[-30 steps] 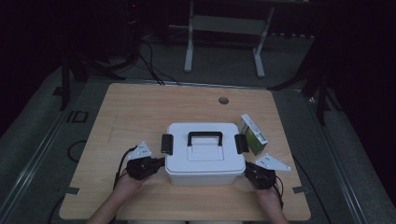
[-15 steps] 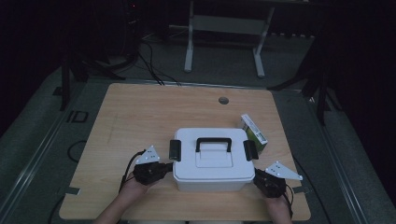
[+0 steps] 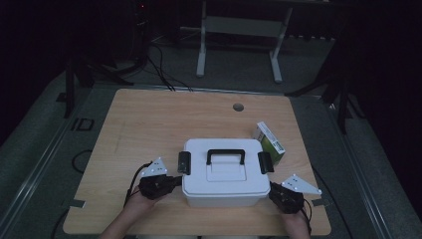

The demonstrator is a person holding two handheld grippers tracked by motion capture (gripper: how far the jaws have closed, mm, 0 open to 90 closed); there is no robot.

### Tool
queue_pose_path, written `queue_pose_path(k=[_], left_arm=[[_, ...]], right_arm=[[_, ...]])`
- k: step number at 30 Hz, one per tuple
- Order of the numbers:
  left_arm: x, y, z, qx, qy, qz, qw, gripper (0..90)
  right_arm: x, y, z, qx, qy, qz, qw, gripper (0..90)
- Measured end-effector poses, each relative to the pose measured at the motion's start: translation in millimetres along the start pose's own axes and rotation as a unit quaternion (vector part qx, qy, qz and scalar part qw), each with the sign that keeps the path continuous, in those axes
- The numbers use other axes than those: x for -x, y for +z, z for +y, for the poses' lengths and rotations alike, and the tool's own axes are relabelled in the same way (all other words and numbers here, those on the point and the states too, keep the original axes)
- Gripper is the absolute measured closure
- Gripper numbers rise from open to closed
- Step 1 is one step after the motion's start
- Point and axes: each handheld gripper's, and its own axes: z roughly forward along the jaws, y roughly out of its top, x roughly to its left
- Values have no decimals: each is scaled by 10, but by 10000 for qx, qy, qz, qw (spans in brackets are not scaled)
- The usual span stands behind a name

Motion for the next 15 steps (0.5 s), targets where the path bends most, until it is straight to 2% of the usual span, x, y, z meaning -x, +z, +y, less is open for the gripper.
queue_pose_path(k=[11,15], left_arm=[[-42,-97,-57,48,-35,97,9999,900],[-59,-98,-64,74,-42,47,10000,900]], right_arm=[[-92,61,20,-17,-72,145,9999,900],[-77,63,9,16,-5,190,9998,900]])
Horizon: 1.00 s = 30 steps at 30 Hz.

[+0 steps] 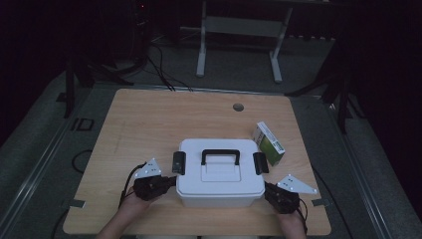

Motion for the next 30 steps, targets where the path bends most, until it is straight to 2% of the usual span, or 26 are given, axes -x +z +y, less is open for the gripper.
queue_pose_path(k=[2,3,5,8,10,16,19,20,22,23,24,27,29,30], left_arm=[[-9,0,-1,-4,-25,-32,10000,900],[-3,9,8,-39,93,74,9999,900],[-15,25,19,-137,125,141,9997,900],[-55,28,22,-215,64,138,9997,900],[-104,13,25,-295,26,217,9993,900],[-197,-44,48,-504,-44,359,9981,898],[-231,-69,59,-661,-28,405,9970,873],[-231,-69,59,-661,-28,405,9970,844],[-254,-90,65,-755,-37,383,9964,839],[-270,-106,68,-865,-43,407,9954,830],[-270,-106,68,-865,-43,407,9954,802],[-302,-138,65,-1117,26,233,9935,769],[-319,-151,77,-1251,63,227,9919,742],[-328,-157,84,-1294,58,229,9913,742]], right_arm=[[13,2,-6,19,41,30,10000,900],[29,12,-9,21,67,43,10000,894],[40,14,-12,53,85,-12,9999,843],[71,-8,-11,92,101,-75,9999,837],[105,-30,-12,140,180,-110,9997,829],[178,-104,-27,182,192,-253,9993,783],[206,-147,-42,202,147,-286,9993,709],[211,-164,-47,206,124,-337,9991,695],[222,-181,-52,231,143,-312,9991,673],[245,-213,-62,282,177,-336,9989,573],[257,-220,-65,288,167,-312,9990,539],[296,-253,-85,307,189,-319,9988,373],[328,-269,-103,353,260,-297,9986,273],[344,-277,-115,323,273,-203,9989,205]])
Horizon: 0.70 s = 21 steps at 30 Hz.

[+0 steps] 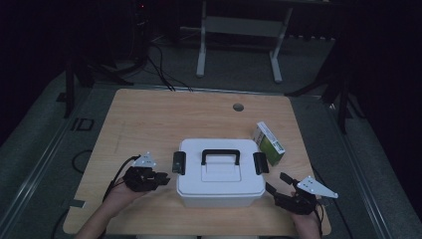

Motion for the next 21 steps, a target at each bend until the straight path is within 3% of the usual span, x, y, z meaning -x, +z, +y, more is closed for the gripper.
queue_pose_path(k=[4,7,13,16,21], left_arm=[[-15,-12,13,-109,44,49,9999,741],[-56,-28,36,-410,86,139,9990,722],[-84,-22,36,-643,98,146,9978,715],[-91,-29,48,-916,205,155,9955,680],[-106,-58,72,-1125,263,136,9932,643]], right_arm=[[14,-11,-24,-15,-33,-25,10000,139],[66,-14,-41,-59,-41,71,9999,134],[114,-15,-62,-42,-171,65,9998,135],[140,-27,-89,-33,-163,130,9998,136],[153,-21,-121,-182,-150,234,9994,137]])
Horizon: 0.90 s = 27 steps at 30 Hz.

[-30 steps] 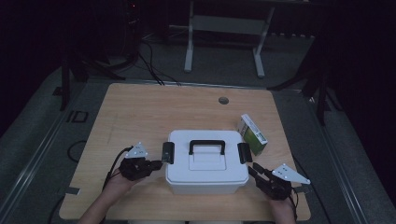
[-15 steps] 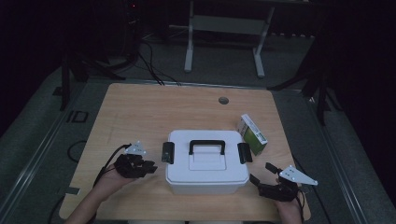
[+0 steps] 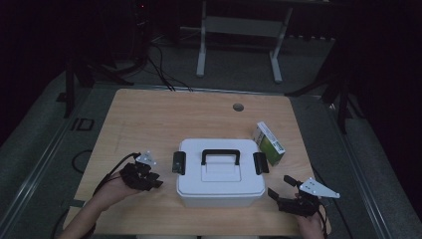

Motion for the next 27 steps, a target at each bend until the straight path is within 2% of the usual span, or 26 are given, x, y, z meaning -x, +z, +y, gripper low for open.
queue_pose_path(k=[6,8,9,10,12,15,22,27], left_arm=[[-6,-33,18,-279,110,-32,9995,611],[-7,-39,22,-327,124,-46,9994,531],[-3,-42,27,-447,148,-50,9989,531],[-7,-43,32,-542,162,-34,9984,459],[-6,-40,32,-701,192,-41,9973,378],[-12,-43,33,-882,204,-53,9959,291],[-24,-162,67,-1039,287,-137,9941,287],[-23,-283,117,-1209,426,-156,9916,287]], right_arm=[[2,32,-30,-118,13,80,9999,136],[9,31,-30,-100,42,50,9999,136],[12,26,-26,-81,57,53,9999,136],[18,20,-20,-61,60,46,10000,135],[20,13,-18,-67,60,31,10000,136],[25,14,-24,-62,77,38,9999,136],[14,23,-26,-93,49,58,9999,136],[22,32,-52,-117,80,66,9999,136]])
